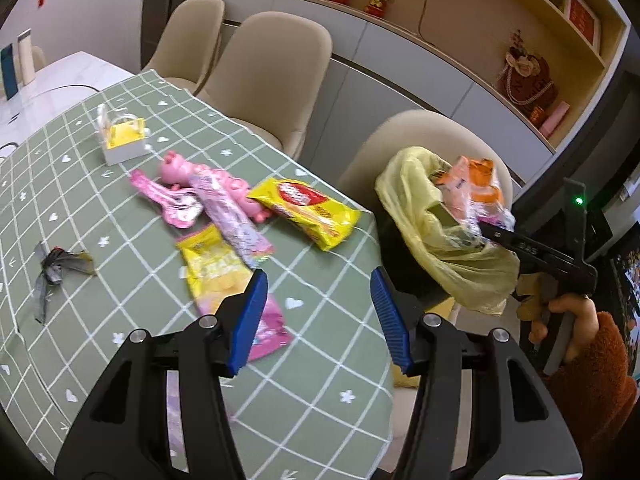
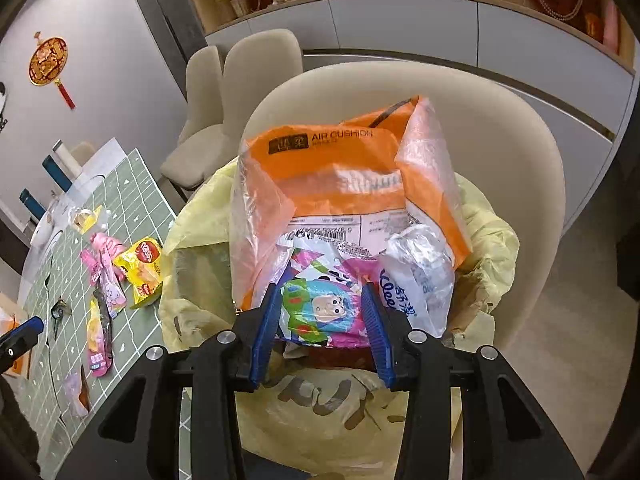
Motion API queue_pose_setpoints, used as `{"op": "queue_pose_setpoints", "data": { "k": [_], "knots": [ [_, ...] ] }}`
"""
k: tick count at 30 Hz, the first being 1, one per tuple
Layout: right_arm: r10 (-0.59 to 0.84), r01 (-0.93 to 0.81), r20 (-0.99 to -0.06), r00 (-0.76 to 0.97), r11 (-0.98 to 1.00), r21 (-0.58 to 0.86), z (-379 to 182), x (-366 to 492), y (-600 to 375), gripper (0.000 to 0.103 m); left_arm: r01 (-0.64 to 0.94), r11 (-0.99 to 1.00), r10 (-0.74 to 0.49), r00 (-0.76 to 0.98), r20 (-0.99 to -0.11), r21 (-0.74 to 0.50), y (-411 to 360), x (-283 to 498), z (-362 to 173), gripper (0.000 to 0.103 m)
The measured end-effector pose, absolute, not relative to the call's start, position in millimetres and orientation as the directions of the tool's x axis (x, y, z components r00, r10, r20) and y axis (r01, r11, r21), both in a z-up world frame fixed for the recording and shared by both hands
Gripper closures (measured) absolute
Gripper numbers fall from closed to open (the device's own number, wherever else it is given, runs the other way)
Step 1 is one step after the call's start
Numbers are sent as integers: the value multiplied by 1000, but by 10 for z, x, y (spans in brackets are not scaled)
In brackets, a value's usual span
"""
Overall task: Collect trash
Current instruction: 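Grasp the dark grey tape strip with the left tool while the right tool grasps the purple packet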
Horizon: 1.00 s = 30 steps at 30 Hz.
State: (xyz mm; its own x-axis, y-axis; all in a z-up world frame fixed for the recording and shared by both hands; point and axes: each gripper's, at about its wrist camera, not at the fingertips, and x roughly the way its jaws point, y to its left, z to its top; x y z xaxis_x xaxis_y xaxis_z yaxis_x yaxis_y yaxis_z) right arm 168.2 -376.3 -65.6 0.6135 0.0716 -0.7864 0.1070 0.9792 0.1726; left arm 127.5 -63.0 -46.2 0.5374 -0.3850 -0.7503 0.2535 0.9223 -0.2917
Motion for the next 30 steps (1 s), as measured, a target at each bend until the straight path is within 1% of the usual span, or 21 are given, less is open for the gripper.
{"op": "queue_pose_setpoints", "data": {
  "k": [5, 6, 7, 9, 12, 14, 15, 17, 19, 23, 26, 30],
  "knots": [
    [64, 39, -725, 686, 991, 125, -421, 1450, -3546, 61, 217, 932, -363, 550, -752, -291, -306, 1245, -583, 52],
    [70, 20, -711, 700, 993, 117, -374, 1404, -3486, 56, 209, 935, -356, 553, -754, -288, -242, 1234, -614, 52],
    [87, -7, -690, 719, 993, 118, -314, 1347, -3412, 55, 200, 939, -345, 557, -756, -282, -184, 1226, -645, 52],
    [124, -50, -656, 745, 990, 131, -245, 1264, -3278, 54, 173, 951, -308, 563, -767, -255, -26, 1217, -726, 52],
    [205, -125, -634, 745, 978, 168, -225, 1234, -3029, 52, 141, 965, -263, 579, -772, -223, 207, 1214, -793, 52],
    [260, -176, -643, 720, 965, 192, -274, 1254, -2860, 49, 117, 974, -227, 604, -764, -197, 379, 1219, -808, 52],
    [278, -202, -654, 703, 961, 191, -310, 1264, -2766, 49, 105, 978, -206, 620, -757, -180, 473, 1229, -809, 52],
    [287, -249, -686, 669, 956, 157, -397, 1286, -2561, 49, 72, 989, -147, 652, -744, -132, 674, 1289, -826, 52],
    [285, -289, -712, 642, 950, 120, -493, 1293, -2362, 49, 21, 997, -72, 656, -752, -76, 853, 1384, -875, 52],
    [315, -318, -751, 580, 937, 148, -664, 1304, -2126, 49, -80, 997, 30, 623, -782, -25, 1256, 1600, -1080, 52],
    [321, -338, -776, 542, 929, 148, -813, 1305, -1966, 49, -109, 993, 28, 595, -803, -46, 1387, 1699, -1223, 52],
    [364, -389, -795, 485, 904, 176, -984, 1250, -1717, 49, -135, 988, 11, 560, -829, -79, 1446, 1823, -1375, 52]
  ]
}}
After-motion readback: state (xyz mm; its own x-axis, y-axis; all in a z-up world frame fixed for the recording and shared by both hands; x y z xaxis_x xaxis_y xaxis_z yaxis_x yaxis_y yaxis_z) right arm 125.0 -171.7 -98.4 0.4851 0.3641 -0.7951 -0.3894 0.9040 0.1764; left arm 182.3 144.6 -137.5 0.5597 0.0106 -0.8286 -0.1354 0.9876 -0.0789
